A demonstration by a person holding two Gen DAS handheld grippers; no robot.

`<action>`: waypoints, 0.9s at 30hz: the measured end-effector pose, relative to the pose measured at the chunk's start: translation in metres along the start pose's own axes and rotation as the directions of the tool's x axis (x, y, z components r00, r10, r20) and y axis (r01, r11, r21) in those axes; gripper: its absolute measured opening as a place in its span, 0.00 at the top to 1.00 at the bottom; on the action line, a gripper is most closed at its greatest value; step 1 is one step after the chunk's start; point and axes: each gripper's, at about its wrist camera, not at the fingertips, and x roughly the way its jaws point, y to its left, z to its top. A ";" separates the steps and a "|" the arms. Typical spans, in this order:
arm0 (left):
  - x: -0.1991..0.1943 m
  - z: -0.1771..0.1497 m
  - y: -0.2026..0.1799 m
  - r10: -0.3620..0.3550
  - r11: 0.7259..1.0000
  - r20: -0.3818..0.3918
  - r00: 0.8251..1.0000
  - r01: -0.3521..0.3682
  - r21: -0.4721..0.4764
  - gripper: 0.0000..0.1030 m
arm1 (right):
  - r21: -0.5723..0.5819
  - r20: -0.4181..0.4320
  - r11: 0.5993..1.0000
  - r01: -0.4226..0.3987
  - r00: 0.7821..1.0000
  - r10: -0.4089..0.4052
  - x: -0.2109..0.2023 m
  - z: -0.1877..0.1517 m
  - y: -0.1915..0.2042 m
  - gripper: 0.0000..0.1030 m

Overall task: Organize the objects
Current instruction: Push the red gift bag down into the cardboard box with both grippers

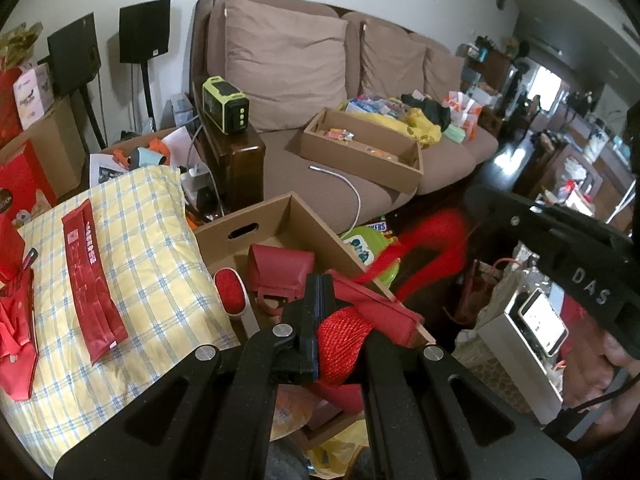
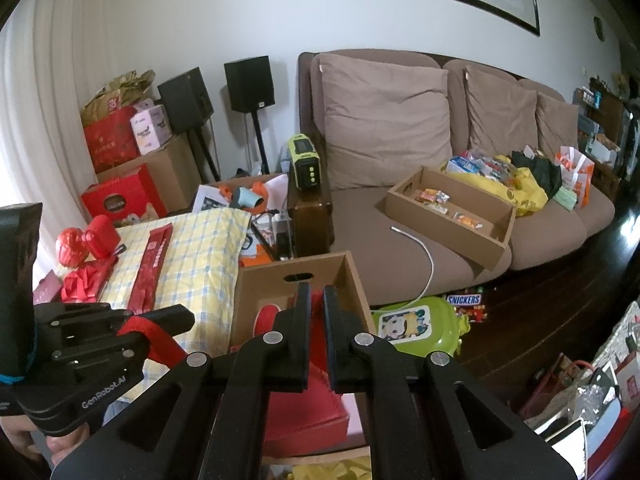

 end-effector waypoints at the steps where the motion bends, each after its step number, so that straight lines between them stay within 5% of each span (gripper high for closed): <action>1: 0.004 -0.001 0.000 0.001 1.000 -0.017 1.000 -0.001 0.003 1.00 | 0.001 0.002 1.000 0.000 1.000 0.000 0.000 0.000 0.000 0.94; 27: 0.012 0.009 -0.032 -0.044 0.999 -0.018 0.999 0.044 0.006 1.00 | 0.023 -0.022 0.999 0.048 0.999 -0.048 0.007 -0.002 -0.012 0.94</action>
